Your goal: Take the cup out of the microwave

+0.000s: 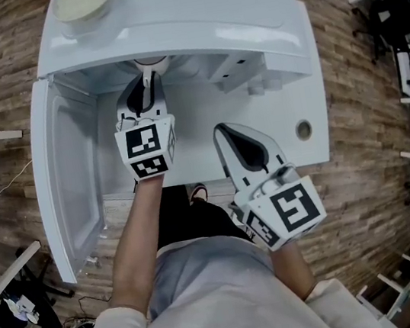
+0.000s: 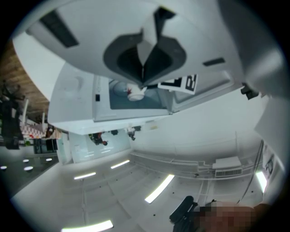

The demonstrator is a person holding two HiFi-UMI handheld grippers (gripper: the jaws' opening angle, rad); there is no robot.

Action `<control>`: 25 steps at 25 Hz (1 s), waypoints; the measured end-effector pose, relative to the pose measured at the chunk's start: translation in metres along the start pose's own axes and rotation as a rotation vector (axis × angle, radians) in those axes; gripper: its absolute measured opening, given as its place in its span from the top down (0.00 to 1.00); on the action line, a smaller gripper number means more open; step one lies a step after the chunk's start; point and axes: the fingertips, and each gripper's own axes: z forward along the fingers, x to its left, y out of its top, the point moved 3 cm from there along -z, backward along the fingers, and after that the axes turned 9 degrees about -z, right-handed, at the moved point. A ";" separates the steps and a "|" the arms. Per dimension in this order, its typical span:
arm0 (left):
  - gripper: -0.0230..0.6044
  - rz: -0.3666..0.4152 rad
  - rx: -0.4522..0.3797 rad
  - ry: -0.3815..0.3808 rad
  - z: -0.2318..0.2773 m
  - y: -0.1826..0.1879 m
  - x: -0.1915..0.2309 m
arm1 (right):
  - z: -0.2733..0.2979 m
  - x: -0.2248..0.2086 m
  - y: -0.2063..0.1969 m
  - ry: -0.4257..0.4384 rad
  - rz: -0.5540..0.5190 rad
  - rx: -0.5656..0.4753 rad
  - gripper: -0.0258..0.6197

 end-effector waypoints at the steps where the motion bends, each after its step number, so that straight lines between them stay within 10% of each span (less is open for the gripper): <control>1: 0.86 -0.001 0.000 -0.001 -0.001 0.000 -0.001 | -0.001 0.000 0.000 0.001 0.000 -0.001 0.92; 25: 0.86 -0.033 -0.013 -0.035 -0.044 -0.006 -0.026 | -0.025 -0.003 0.006 0.001 -0.008 -0.044 0.92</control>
